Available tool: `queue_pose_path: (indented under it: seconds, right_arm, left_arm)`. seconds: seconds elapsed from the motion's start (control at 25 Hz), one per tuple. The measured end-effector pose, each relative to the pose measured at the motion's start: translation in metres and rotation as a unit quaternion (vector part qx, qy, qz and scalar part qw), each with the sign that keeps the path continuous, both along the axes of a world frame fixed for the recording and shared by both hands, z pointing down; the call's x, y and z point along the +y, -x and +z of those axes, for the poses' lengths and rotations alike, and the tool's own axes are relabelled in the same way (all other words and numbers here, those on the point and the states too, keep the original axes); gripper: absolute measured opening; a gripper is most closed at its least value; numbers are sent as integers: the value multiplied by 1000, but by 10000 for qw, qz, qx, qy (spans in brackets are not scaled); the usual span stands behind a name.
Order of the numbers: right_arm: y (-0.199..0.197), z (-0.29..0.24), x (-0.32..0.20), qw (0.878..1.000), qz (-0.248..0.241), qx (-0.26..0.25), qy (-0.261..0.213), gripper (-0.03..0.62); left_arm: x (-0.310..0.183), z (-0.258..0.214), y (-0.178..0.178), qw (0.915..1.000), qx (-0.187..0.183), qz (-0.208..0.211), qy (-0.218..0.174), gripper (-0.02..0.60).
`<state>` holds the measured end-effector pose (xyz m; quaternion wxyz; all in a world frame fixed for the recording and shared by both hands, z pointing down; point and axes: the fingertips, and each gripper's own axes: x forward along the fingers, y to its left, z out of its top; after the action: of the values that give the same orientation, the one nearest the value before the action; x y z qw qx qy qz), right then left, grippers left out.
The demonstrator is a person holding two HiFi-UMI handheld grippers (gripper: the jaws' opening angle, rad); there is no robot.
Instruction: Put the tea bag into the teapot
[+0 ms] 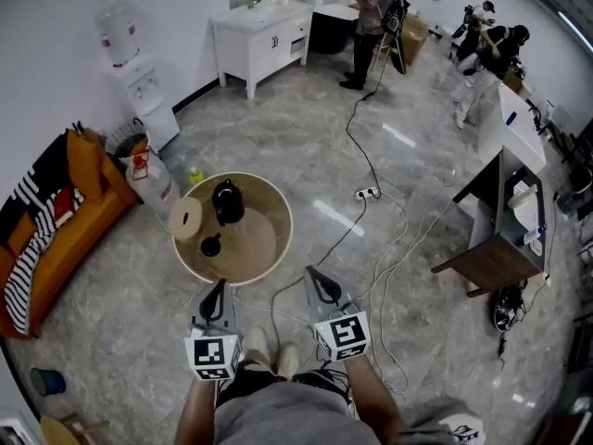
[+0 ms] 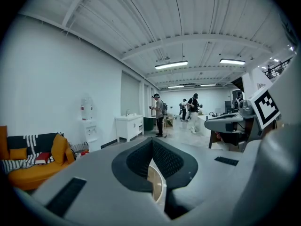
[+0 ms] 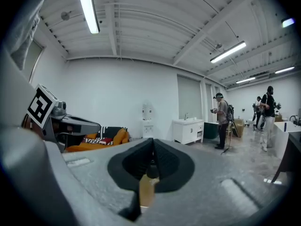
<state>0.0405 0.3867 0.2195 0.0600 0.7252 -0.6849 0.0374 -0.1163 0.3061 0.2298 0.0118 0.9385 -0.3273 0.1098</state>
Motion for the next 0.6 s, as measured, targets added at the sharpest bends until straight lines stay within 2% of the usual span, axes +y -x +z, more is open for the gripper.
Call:
queue_pose_path:
  seconds: [0.36, 0.6]
  right_arm:
    - [-4, -5, -51, 9998, 203, 22, 44, 2]
    - [-6, -11, -84, 9990, 448, 48, 8, 2]
  left_arm:
    - [-57, -4, -13, 9995, -61, 313, 47, 14]
    - [-101, -11, -21, 9986, 73, 533, -22, 14]
